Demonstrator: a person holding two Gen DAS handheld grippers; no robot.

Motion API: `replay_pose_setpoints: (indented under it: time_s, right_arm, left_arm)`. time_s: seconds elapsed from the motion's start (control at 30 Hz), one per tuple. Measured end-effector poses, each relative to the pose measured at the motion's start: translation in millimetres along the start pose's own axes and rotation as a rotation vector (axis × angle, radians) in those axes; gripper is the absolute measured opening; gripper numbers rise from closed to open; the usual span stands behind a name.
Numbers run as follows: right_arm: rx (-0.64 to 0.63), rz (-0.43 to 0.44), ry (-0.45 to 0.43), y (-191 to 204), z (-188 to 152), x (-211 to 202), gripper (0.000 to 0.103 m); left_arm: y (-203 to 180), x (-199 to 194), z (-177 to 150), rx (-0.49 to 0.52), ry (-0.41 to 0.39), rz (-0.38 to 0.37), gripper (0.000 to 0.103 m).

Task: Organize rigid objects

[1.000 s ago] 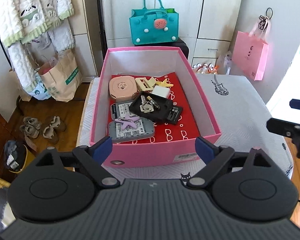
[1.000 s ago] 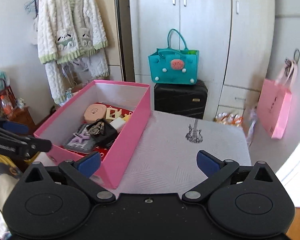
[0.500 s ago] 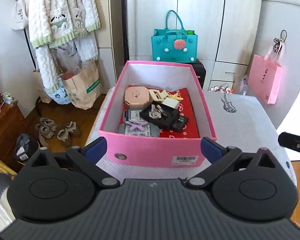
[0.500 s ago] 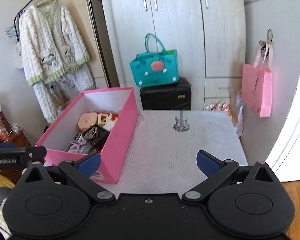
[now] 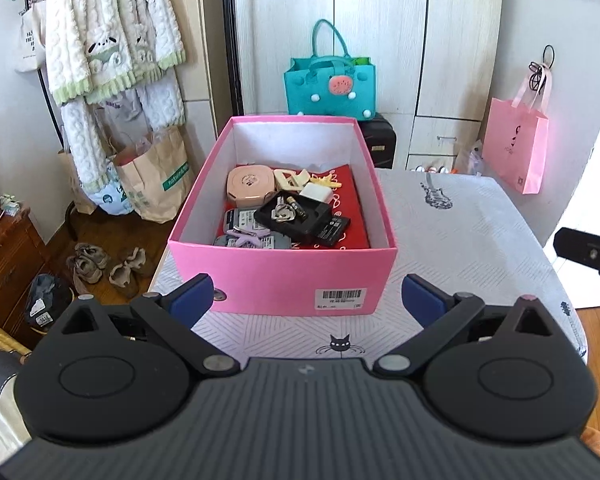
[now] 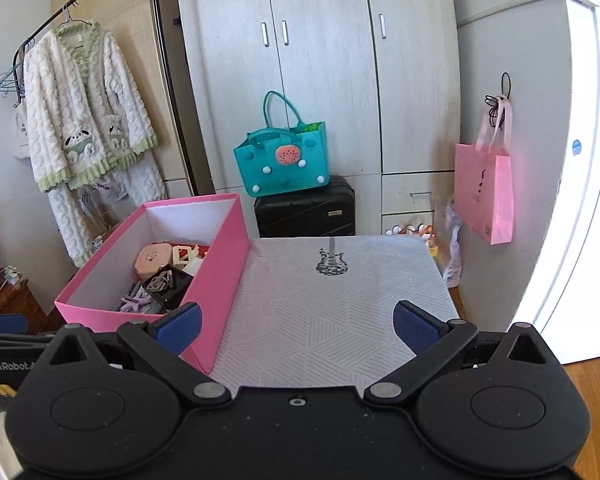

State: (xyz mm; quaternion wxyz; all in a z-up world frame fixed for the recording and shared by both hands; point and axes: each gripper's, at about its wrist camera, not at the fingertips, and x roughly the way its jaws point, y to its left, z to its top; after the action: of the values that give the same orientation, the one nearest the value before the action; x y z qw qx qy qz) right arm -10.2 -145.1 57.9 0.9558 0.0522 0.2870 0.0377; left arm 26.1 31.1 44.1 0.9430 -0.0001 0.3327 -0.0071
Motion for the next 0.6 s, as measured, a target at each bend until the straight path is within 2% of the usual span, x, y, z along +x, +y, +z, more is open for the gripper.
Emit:
replay_pose_setpoints:
  time_s: [0.33,0.6]
  right_arm:
    - [-0.026,-0.050,0.005,3,-4,3,0.103]
    - [-0.024,-0.048,0.019,13,-9,10,0.103]
  left_arm:
    - [1,9,-2,0.007,-0.022,0.013,0.102]
    - [8,14,1,-0.013,-0.038,0.024,0.102]
